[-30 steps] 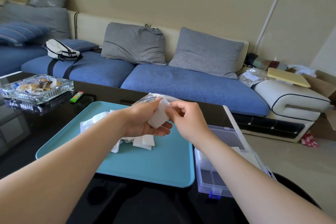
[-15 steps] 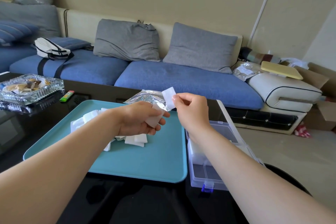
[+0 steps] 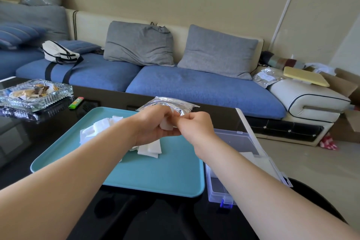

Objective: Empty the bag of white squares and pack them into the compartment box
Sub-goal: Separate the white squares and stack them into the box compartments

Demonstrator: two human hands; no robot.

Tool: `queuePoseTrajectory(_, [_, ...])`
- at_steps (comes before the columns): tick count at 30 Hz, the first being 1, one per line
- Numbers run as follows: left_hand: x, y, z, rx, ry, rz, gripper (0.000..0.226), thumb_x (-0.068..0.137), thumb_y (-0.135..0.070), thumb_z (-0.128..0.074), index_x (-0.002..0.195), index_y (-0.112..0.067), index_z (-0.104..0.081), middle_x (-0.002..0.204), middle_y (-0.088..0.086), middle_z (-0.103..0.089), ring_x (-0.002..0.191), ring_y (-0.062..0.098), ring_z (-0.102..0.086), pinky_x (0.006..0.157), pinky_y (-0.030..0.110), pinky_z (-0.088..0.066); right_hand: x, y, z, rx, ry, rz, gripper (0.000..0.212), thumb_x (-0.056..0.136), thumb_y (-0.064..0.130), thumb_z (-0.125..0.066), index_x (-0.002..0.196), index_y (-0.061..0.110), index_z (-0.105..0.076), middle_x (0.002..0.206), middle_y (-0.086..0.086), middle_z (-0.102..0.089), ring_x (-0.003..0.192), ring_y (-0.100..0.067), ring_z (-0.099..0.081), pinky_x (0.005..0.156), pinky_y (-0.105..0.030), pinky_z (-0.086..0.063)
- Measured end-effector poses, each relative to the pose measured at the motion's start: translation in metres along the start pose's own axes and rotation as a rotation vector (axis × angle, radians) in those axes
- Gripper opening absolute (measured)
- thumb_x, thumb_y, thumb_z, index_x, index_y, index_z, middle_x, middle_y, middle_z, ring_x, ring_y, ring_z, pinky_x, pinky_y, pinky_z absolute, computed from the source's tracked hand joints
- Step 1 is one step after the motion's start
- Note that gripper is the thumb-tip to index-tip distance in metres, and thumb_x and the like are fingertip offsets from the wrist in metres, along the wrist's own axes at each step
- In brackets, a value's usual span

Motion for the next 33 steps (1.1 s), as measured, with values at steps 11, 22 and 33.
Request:
queuePoseTrajectory(11, [-0.006, 0.004, 0.023, 0.397, -0.053, 0.044, 0.021, 0.1, -0.014, -0.052, 0.089, -0.011, -0.07, 0.077, 0.007, -0.06, 0.077, 0.021, -0.061, 0.089, 0.046, -0.06, -0.02, 0.031, -0.036, -0.61, 0.052, 0.714, 0.045, 0.077, 0.042, -0.079, 0.115, 0.026, -0.063, 0.107, 0.007, -0.069, 0.103, -0.024, -0.063, 0.09, -0.044, -0.052])
queuePoseTrajectory(22, [-0.003, 0.002, 0.088, 0.385, -0.413, 0.092, 0.025, 0.103, -0.005, -0.053, 0.125, 0.008, -0.053, 0.091, 0.018, -0.057, 0.072, 0.03, -0.058, 0.061, 0.036, -0.056, -0.014, -0.013, -0.08, -1.001, 0.412, 0.614, 0.041, 0.099, 0.012, -0.055, 0.14, 0.016, -0.052, 0.104, -0.01, -0.055, 0.101, -0.038, -0.059, 0.067, -0.036, -0.041])
queuePoseTrajectory(33, [-0.006, 0.004, 0.089, 0.363, -0.396, 0.099, 0.03, 0.108, -0.011, -0.038, 0.121, 0.005, -0.059, 0.107, 0.02, -0.055, 0.085, 0.036, -0.068, 0.076, 0.042, -0.063, -0.013, -0.016, -0.092, -1.081, 0.436, 0.652, 0.029, 0.101, 0.015, -0.049, 0.128, 0.012, -0.058, 0.096, -0.009, -0.046, 0.091, -0.039, -0.057, 0.068, -0.035, -0.035])
Point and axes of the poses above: each hand's wrist, its own x-axis towards the middle knuckle, its own z-axis out of the back of the hand, y = z × x, the point moved 7 cm from there along x, towards the middle knuckle
